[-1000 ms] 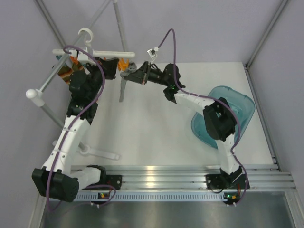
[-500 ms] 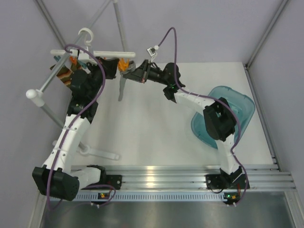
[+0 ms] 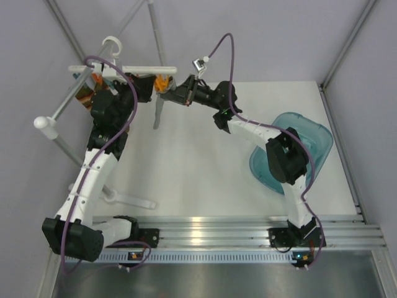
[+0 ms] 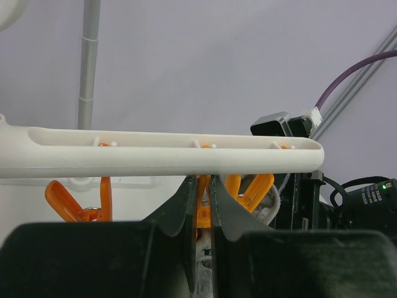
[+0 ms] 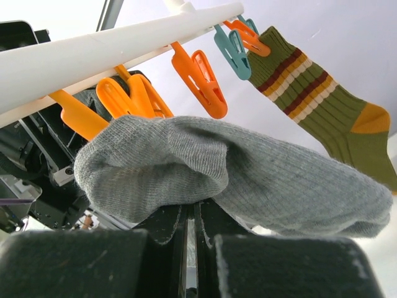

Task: Clip the socks to the hanger
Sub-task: Clamp the sock onto the hanger.

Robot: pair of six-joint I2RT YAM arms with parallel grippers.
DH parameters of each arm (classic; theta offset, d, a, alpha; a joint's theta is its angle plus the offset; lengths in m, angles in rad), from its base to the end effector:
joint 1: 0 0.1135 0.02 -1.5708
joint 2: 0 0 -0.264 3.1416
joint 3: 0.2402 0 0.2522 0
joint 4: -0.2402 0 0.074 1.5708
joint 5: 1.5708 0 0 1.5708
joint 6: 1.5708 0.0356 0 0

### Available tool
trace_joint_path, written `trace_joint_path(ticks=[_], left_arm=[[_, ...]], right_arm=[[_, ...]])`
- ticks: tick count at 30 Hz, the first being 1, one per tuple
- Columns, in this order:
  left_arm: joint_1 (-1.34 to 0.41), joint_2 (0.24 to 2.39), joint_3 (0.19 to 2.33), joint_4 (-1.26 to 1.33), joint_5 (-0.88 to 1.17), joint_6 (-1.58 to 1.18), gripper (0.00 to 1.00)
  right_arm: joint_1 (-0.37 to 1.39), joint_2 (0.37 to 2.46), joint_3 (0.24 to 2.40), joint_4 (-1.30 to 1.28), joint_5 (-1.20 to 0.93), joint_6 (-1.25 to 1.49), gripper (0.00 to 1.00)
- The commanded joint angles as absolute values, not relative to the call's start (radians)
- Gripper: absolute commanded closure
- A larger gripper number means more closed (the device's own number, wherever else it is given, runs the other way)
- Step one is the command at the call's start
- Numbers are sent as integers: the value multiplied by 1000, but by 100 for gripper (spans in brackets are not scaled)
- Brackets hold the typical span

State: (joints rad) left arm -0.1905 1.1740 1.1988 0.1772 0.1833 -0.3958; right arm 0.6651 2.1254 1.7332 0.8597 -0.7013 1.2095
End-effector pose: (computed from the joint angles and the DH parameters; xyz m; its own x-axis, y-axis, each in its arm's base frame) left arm 0.2621 -0.0571 0.4449 0.0424 -0.3942 -0.9180 0.4095 0.8450 -0.3440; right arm 0.3782 0.3258 0.3453 -0.7397 0.3282 -0.5876 -0.6586 -0.1733 0.7323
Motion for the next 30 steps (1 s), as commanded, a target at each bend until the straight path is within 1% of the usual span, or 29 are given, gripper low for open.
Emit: trace_joint_path(ticks=[1, 14, 15, 17, 24, 26, 28, 30], left_arm=[[-196, 1187, 1232, 107, 239, -382, 100], [-196, 1186, 1220, 103, 250, -406, 100], [-195, 1187, 1220, 100, 252, -411, 97], [-195, 1190, 1221, 100, 250, -419, 96], [-196, 1190, 1229, 98, 247, -437, 77], [-195, 1187, 1230, 98, 241, -439, 70], [-196, 1184, 1232, 98, 239, -439, 66], [-196, 1181, 1232, 98, 238, -440, 61]], right_arm=[[666, 2108, 1769, 951, -693, 1224, 100], [666, 2103, 1795, 983, -710, 1232, 100], [666, 2103, 1796, 985, -710, 1230, 100], [666, 2105, 1799, 985, -709, 1230, 100], [666, 2108, 1795, 977, -710, 1223, 100], [664, 2108, 1792, 976, -710, 1221, 100], [666, 2106, 1789, 974, -710, 1216, 100], [666, 2108, 1787, 973, -710, 1215, 100]])
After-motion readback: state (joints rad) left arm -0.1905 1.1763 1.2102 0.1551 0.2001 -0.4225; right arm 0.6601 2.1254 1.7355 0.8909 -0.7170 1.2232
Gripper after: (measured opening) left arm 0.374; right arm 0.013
